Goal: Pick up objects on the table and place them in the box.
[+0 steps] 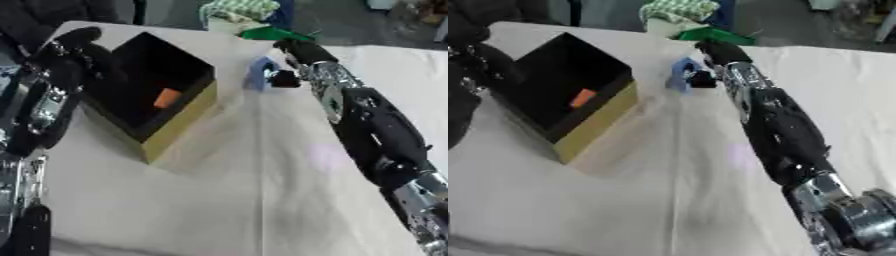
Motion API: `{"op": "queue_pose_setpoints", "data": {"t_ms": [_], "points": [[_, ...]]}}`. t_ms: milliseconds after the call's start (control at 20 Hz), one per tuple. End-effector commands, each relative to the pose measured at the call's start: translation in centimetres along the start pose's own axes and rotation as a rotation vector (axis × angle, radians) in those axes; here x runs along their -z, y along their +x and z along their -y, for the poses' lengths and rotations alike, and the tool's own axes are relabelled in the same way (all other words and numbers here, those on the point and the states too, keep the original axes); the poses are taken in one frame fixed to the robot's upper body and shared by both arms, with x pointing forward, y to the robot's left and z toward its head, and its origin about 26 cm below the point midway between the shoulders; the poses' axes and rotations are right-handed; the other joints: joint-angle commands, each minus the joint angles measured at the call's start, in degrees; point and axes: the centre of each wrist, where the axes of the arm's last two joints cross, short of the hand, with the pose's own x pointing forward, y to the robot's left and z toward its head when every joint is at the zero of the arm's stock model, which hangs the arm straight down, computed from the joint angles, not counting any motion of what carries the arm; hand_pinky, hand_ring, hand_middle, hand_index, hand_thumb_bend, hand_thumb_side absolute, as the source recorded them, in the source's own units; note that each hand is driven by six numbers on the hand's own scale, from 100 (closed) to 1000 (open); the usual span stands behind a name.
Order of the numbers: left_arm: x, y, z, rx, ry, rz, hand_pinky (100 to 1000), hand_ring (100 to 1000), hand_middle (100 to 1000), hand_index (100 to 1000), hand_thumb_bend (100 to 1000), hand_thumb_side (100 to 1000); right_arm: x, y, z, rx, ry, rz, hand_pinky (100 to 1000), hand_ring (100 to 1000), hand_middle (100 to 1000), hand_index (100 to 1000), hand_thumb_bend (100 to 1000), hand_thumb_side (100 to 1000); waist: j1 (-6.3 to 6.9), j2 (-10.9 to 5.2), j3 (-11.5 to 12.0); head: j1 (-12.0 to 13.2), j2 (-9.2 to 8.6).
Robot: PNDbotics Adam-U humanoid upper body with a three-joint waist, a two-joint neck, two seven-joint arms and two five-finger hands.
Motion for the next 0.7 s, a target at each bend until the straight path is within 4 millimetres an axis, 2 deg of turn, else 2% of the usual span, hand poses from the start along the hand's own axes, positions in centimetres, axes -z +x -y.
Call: {"op": "queue_pose_setpoints", "data": {"t_ms": [50, 400, 550, 700], "points": [[0.1, 0.5, -0.6, 0.030, -0.007, 0.006, 718, 620, 638, 887, 100, 649, 0.2, 0.5, 1.6, -0.001, -0.049, 0.021, 912, 881, 967, 999, 100, 739, 0.40, -0.92, -0.08, -0.13, -0.04], [-0.1, 0.3, -0.5, 0.028, -0.005, -0.003, 718, 620, 638, 887, 100, 649, 0.1, 1.5, 3.3, 0.006, -0.118, 0.067, 907, 871, 962, 1000, 100, 654, 0.55, -1.47, -0.54, -0.30, 0.42], [-0.2, 0.3, -0.5, 0.027, -0.005, -0.005, 718, 620, 638, 887, 100, 648, 0.0, 1.8, 3.7, 0.006, -0.135, 0.076, 904, 868, 961, 1000, 100, 568, 0.68, -1.64, -0.60, -0.42, 0.56], [-0.2, 0.2, -0.5, 0.027, -0.004, -0.005, 717, 620, 638, 887, 100, 648, 0.0, 2.0, 3.7, 0.004, -0.137, 0.076, 902, 867, 960, 1000, 100, 560, 0.81, -1.73, -0.67, -0.49, 0.64]]}}
